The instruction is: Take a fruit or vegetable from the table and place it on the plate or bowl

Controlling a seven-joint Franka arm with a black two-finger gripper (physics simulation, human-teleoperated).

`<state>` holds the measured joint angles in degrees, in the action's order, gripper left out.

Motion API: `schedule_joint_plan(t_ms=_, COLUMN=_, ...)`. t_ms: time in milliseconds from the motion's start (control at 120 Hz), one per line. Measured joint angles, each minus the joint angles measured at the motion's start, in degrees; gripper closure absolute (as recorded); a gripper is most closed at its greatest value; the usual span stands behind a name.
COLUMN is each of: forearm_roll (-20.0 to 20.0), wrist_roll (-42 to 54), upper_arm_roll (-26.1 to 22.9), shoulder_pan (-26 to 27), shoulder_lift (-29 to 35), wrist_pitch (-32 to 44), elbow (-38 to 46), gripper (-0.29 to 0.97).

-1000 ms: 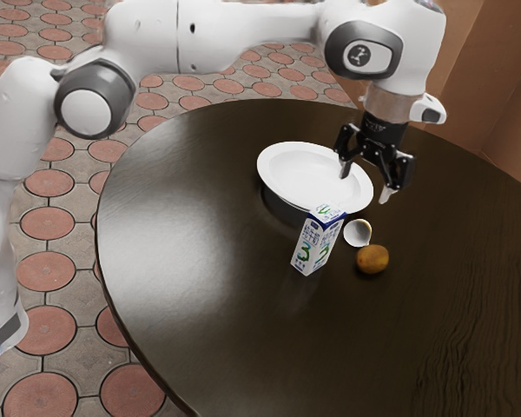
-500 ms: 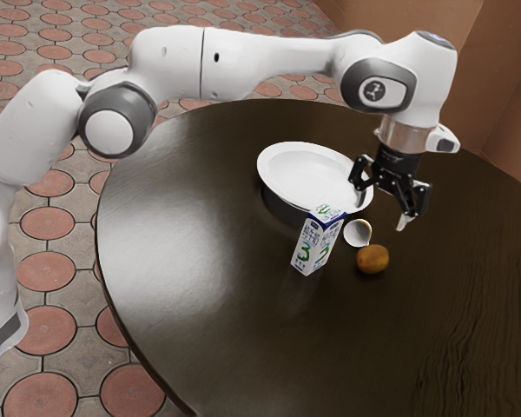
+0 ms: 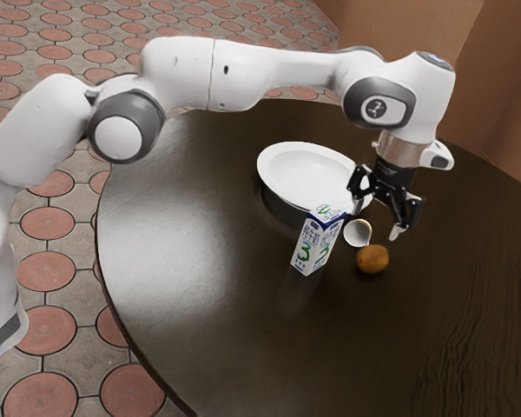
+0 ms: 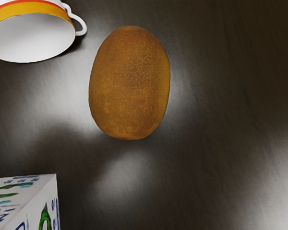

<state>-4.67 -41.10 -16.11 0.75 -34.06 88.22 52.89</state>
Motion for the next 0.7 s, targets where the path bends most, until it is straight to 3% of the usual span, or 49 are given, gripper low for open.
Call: schedule_joint_plan(t_ms=700, forearm_roll=-2.3, wrist_roll=6.3, upper_arm_roll=-2.2, shoulder_pan=-0.2, shoulder_lift=-4.5, wrist_pitch=1.4, elbow=-3.3, gripper=0.0)
